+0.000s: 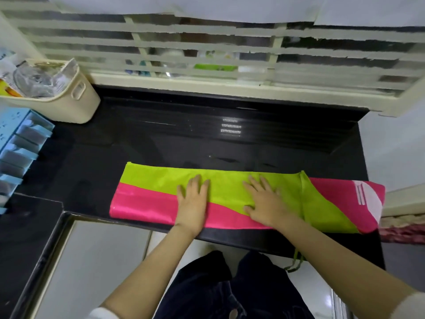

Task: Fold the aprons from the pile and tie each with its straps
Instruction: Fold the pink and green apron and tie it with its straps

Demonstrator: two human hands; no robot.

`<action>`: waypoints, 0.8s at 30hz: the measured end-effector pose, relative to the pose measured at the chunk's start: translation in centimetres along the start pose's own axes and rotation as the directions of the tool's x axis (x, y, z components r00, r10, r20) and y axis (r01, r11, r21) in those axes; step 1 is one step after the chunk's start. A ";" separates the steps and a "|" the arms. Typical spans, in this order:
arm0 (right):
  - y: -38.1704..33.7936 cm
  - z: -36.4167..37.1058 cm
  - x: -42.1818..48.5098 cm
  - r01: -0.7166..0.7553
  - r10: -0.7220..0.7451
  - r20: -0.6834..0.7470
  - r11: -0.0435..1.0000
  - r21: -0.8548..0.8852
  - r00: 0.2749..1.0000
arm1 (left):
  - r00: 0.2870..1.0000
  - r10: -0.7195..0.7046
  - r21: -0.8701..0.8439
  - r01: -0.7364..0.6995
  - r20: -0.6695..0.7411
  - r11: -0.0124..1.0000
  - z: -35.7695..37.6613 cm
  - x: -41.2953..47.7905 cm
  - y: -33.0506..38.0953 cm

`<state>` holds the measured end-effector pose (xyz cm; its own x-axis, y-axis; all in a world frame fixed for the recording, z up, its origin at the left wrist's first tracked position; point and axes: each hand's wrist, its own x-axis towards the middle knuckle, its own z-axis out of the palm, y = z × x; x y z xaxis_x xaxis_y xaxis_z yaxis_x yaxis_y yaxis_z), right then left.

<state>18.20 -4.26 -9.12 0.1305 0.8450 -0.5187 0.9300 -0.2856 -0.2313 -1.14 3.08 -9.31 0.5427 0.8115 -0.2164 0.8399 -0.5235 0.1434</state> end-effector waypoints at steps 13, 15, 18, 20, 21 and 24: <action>13.4 -0.5 -6.6 -0.377 0.443 -0.256 0.886 0.269 0.859 | 0.946 0.045 0.066 -0.070 0.320 0.995 2.4 1.2 11.1; 14.9 0.3 -7.4 -0.373 0.394 -0.122 0.913 0.163 0.911 | 0.949 0.020 0.086 -0.050 0.315 0.995 2.4 1.2 11.7; 15.7 0.2 -8.0 -0.253 0.257 -0.056 0.966 0.059 0.965 | 0.953 -0.003 0.090 -0.025 0.304 0.996 2.3 1.5 11.8; 16.2 0.1 -7.9 -0.228 0.230 -0.044 0.973 0.047 0.972 | 0.952 -0.023 0.082 -0.002 0.305 0.997 2.2 1.7 12.0; 16.3 0.0 -7.9 -0.225 0.227 -0.042 0.974 0.038 0.973 | 0.954 -0.036 0.082 0.012 0.299 0.997 2.0 1.8 12.2; 16.3 0.3 -7.5 -0.235 0.237 -0.037 0.970 0.063 0.971 | 0.975 -0.073 0.027 0.069 0.210 0.997 1.5 1.9 14.0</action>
<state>32.28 -15.34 -9.23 0.3602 0.7694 -0.5276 0.8498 -0.5039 -0.1546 11.67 -3.09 -9.14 0.4685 0.7749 -0.4242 0.8750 -0.4733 0.1018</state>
